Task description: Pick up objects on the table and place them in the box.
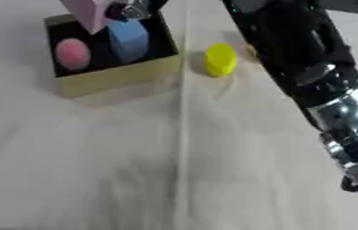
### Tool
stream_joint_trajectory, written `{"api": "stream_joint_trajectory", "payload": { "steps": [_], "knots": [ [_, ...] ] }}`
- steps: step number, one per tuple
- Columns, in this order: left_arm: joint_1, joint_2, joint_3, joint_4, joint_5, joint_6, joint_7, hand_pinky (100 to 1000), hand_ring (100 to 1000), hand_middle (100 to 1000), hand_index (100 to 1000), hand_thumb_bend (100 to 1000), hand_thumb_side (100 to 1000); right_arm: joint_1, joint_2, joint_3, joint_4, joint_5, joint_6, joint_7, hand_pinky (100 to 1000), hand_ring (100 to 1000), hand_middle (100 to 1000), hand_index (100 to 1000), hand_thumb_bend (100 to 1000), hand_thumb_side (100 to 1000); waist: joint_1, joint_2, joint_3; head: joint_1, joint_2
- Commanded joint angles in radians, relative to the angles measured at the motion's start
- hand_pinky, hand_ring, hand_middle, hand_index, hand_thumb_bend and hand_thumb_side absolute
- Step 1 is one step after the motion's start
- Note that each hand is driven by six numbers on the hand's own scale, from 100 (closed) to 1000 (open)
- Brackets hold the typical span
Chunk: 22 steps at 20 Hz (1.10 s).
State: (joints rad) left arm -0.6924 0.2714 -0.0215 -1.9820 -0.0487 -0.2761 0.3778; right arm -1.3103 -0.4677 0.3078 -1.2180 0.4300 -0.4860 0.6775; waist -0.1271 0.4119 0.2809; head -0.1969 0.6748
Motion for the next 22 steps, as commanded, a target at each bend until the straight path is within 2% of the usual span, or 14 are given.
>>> {"api": "stream_joint_trajectory", "payload": {
  "steps": [1,5,12,22],
  "knots": [
    [-0.021,0.001,-0.003,-0.018,0.005,-0.002,-0.007,716,715,668,811,539,495,-0.042,0.017,-0.029,0.068,0.077,-0.028,-0.008,821,792,470,621,115,216,0.005,-0.018,0.006,-0.012,-0.02],
    [-0.032,-0.003,-0.009,-0.018,0.009,-0.003,-0.015,716,715,668,811,538,496,-0.056,0.049,-0.05,0.145,0.151,-0.041,-0.04,825,796,477,631,114,231,-0.004,-0.01,0.02,-0.024,-0.034],
    [-0.059,-0.013,-0.022,-0.018,0.017,-0.007,-0.031,716,715,667,810,537,497,-0.065,0.095,-0.077,0.221,0.239,-0.046,-0.091,827,800,485,640,110,240,-0.021,0.01,0.048,-0.044,-0.05],
    [-0.073,-0.019,-0.026,-0.018,0.022,-0.009,-0.038,715,716,667,810,536,498,-0.073,0.143,-0.099,0.282,0.308,-0.045,-0.153,830,808,499,655,135,253,-0.03,0.024,0.067,-0.067,-0.068]
  ]
}}
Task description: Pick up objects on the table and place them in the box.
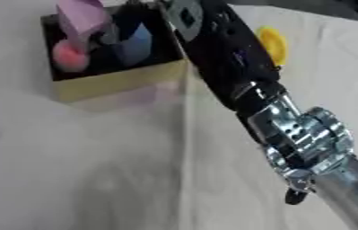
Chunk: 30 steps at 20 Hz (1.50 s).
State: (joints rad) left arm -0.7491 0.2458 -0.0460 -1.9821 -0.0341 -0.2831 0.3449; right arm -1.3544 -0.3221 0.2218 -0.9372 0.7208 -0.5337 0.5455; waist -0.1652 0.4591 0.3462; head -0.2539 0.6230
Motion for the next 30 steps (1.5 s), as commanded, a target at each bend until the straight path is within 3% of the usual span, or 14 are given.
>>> {"api": "stream_joint_trajectory", "payload": {
  "steps": [1,4,5,7,9,12,16,21,30],
  "knots": [
    [-0.017,0.005,-0.002,-0.018,0.008,-0.002,-0.006,715,716,666,810,537,497,-0.028,0.0,-0.014,0.007,0.025,0.003,-0.028,832,818,523,676,165,263,0.008,-0.023,0.002,-0.012,-0.018],
    [-0.018,0.004,-0.003,-0.018,0.009,-0.003,-0.008,715,716,666,810,537,497,-0.027,0.007,-0.01,0.021,0.062,-0.006,-0.038,845,863,627,759,290,266,0.007,-0.025,0.004,-0.016,-0.022],
    [-0.018,0.004,-0.003,-0.018,0.01,-0.003,-0.008,715,716,666,810,537,497,-0.027,0.009,-0.009,0.024,0.077,-0.013,-0.037,849,863,627,759,290,266,0.007,-0.025,0.004,-0.016,-0.022],
    [-0.018,0.004,-0.004,-0.018,0.01,-0.003,-0.009,715,716,666,809,536,497,-0.026,0.01,-0.006,0.027,0.11,-0.028,-0.028,867,909,749,843,358,289,0.008,-0.025,0.003,-0.015,-0.021],
    [-0.018,0.004,-0.005,-0.018,0.011,-0.002,-0.01,715,716,666,809,536,497,-0.024,0.01,-0.003,0.029,0.149,-0.044,-0.018,880,928,794,876,395,301,0.008,-0.025,0.003,-0.013,-0.019],
    [-0.017,0.005,-0.005,-0.018,0.011,-0.002,-0.011,715,717,666,809,535,498,-0.019,0.009,-0.007,0.029,0.2,-0.066,-0.014,893,945,813,892,424,303,0.009,-0.025,0.002,-0.014,-0.015],
    [-0.012,0.007,-0.005,-0.018,0.011,0.001,-0.012,715,717,665,809,534,500,-0.02,0.002,-0.021,0.019,0.201,-0.068,-0.044,895,945,808,897,427,323,0.011,-0.028,-0.002,-0.014,-0.007],
    [-0.005,0.01,-0.005,-0.018,0.01,0.004,-0.014,715,718,665,809,535,500,-0.025,-0.015,-0.029,-0.025,0.143,-0.059,-0.086,895,944,798,899,421,324,0.014,-0.035,-0.01,-0.012,-0.001],
    [0.019,0.019,-0.002,-0.018,0.008,0.011,-0.015,714,718,665,809,531,503,-0.035,-0.062,-0.025,-0.115,0.016,-0.027,-0.086,889,937,784,894,405,325,0.023,-0.056,-0.033,-0.003,0.016]
  ]
}}
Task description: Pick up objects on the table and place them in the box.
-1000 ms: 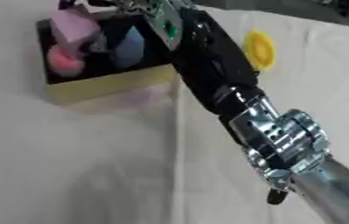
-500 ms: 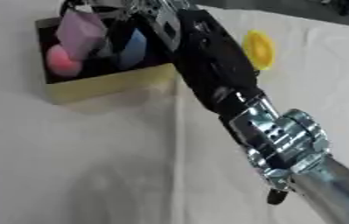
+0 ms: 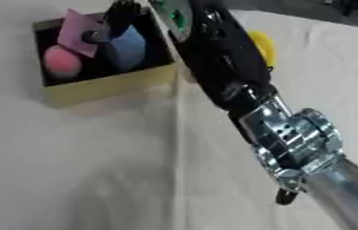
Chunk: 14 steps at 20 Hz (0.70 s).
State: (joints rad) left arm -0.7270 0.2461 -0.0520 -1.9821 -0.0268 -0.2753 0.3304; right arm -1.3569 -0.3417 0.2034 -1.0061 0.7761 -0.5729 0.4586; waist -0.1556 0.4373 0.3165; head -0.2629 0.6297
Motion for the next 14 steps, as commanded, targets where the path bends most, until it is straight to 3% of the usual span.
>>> {"api": "stream_joint_trajectory", "payload": {
  "steps": [1,14],
  "knots": [
    [0.002,0.021,0.005,-0.018,-0.001,0.004,0.001,714,719,665,809,532,503,-0.034,-0.052,-0.005,-0.055,-0.051,0.016,0.006,889,936,785,894,406,325,0.015,-0.037,-0.008,0.008,0.014],
    [0.06,0.062,0.023,-0.018,-0.022,0.019,0.021,713,719,664,809,526,508,0.034,-0.241,0.064,-0.111,-0.195,0.012,0.084,875,922,788,891,400,340,0.036,-0.071,-0.072,0.073,0.049]
  ]
}}
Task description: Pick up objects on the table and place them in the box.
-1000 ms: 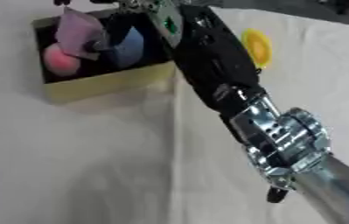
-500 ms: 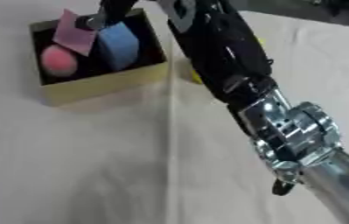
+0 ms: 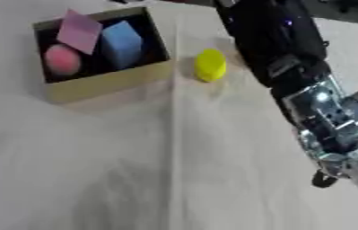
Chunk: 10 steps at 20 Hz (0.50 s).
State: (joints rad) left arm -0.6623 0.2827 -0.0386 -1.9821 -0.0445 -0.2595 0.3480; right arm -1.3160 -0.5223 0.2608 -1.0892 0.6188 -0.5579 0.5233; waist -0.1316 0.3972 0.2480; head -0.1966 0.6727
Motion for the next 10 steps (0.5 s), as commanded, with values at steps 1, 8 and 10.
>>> {"api": "stream_joint_trajectory", "payload": {
  "steps": [1,8,10],
  "knots": [
    [-0.002,0.028,0.01,-0.018,-0.006,0.004,0.004,713,719,664,809,526,508,0.002,-0.074,0.01,-0.033,-0.052,-0.002,0.029,875,922,788,892,400,340,0.013,-0.032,-0.006,0.008,0.008],
    [0.006,0.036,0.014,-0.018,-0.011,0.007,0.009,713,720,664,809,526,508,0.07,-0.151,0.016,-0.055,-0.124,0.014,0.092,875,918,782,887,394,326,0.015,-0.035,-0.016,0.014,0.015],
    [0.005,0.037,0.015,-0.018,-0.012,0.006,0.01,713,720,664,809,526,507,0.09,-0.171,0.011,-0.058,-0.133,0.02,0.103,875,917,782,886,395,319,0.015,-0.034,-0.017,0.017,0.016]
  ]
}}
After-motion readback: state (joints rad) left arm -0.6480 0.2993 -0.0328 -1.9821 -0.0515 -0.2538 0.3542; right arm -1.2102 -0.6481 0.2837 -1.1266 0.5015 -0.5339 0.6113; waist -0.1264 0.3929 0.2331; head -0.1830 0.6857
